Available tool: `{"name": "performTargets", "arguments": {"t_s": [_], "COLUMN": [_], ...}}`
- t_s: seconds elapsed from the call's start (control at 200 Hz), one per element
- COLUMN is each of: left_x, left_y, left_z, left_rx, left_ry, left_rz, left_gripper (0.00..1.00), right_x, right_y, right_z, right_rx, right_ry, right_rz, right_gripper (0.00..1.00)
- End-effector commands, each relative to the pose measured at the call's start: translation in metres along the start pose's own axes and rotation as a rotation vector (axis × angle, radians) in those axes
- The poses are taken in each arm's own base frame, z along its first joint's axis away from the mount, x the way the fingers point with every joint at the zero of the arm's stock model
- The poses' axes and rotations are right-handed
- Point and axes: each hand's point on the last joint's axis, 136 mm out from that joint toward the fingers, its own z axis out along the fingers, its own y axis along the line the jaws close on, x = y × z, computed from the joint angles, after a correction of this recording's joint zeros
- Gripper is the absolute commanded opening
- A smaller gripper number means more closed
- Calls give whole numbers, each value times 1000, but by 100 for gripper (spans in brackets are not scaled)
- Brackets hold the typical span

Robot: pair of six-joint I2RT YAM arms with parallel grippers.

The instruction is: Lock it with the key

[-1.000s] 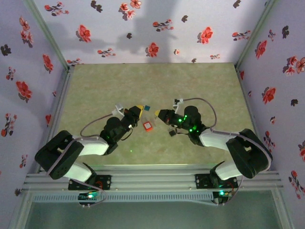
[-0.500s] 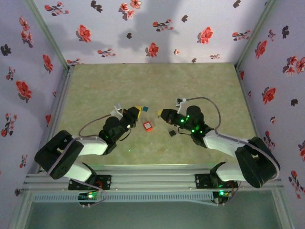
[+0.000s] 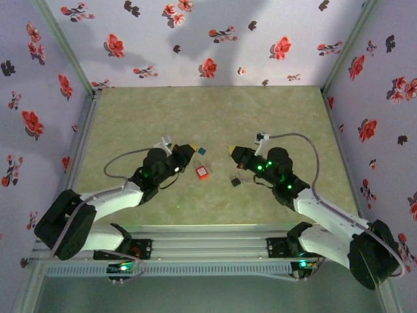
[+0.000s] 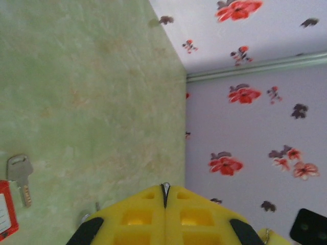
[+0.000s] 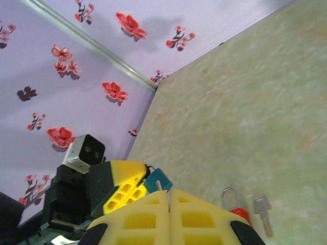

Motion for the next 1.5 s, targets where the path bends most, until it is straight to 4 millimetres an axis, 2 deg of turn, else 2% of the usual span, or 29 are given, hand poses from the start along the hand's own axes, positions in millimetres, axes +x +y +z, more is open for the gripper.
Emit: {"name": "performTargets", "arguments": {"t_s": [0.0, 0.24, 0.565, 0.76, 1.17, 1.495], "left_x": [8, 15, 22, 26, 42, 35], "left_y": [10, 15, 17, 19, 52, 78], "left_z": [-3, 9, 36, 59, 123, 151], "left_rx": [-114, -230, -324, -371, -512, -623], "left_ry": [76, 173, 258, 295, 392, 400], "left_rz": [104, 155, 170, 177, 186, 219], "left_gripper": [0, 0, 0, 0, 0, 0], "right_x": [-9, -22, -30, -32, -29, -27], "right_y": [-21, -29, -40, -44, -47, -46], "right_z": [-10, -27, -35, -37, -32, -29], "right_rx": [96, 130, 158, 164, 161, 151], "right_ry": [-70, -163, -208, -222, -202, -190], "right_rz": [-33, -24, 5, 17, 27, 30], "right_gripper": [0, 0, 0, 0, 0, 0]}}
